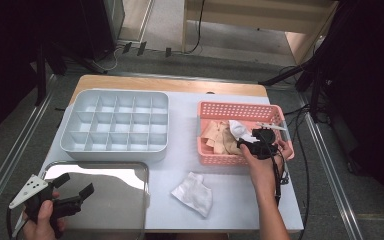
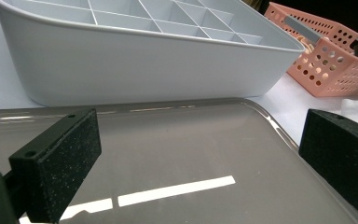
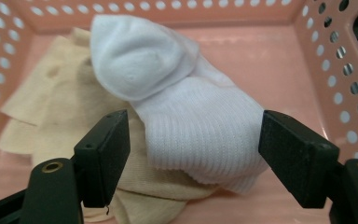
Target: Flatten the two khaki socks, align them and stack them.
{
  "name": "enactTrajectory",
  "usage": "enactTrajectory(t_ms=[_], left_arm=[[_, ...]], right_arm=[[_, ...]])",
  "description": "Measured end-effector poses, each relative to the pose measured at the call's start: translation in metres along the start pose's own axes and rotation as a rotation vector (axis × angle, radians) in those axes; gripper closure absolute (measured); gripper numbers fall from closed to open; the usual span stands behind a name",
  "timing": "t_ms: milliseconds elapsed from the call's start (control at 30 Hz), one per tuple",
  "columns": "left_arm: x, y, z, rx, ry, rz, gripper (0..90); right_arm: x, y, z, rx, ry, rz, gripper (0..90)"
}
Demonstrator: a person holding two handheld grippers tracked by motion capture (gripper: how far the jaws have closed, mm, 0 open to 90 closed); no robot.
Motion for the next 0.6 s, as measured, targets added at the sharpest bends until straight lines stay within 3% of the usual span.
enactTrajectory(t_ms=[133,267,367,467,600], left_arm=[[0.001,0.0,0.0,-0.001,0.004,-0.003,0.0],[0.003,0.001,0.001,-0.005,0.008,-0.001,0.0],[0.003,0.002,0.001,-0.008,0.013,-0.001,0.0],[0.003,0.001,0.001,-0.006,0.011,-0.002,0.0],[0.002,0.0,0.001,-0.004,0.01,-0.001,0.0]], right_arm=[[0.0,-0.008,0.005,0.063,0.001,-0.046,30.9],[-0.004,-0.008,0.008,0.054,-0.009,-0.045,65.6],[-0.006,-0.006,0.01,0.035,-0.01,-0.042,77.4],[-0.003,0.0,0.013,-0.019,0.012,-0.024,79.2],[0.007,0.005,0.025,-0.091,0.08,0.027,79.2]])
Point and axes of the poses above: each handheld gripper's, and its own axes: y roughly backward along the jaws, z roughly out of its top, x roughly to its left, the point moved 1 cm from there along -y, roughly forward along the jaws
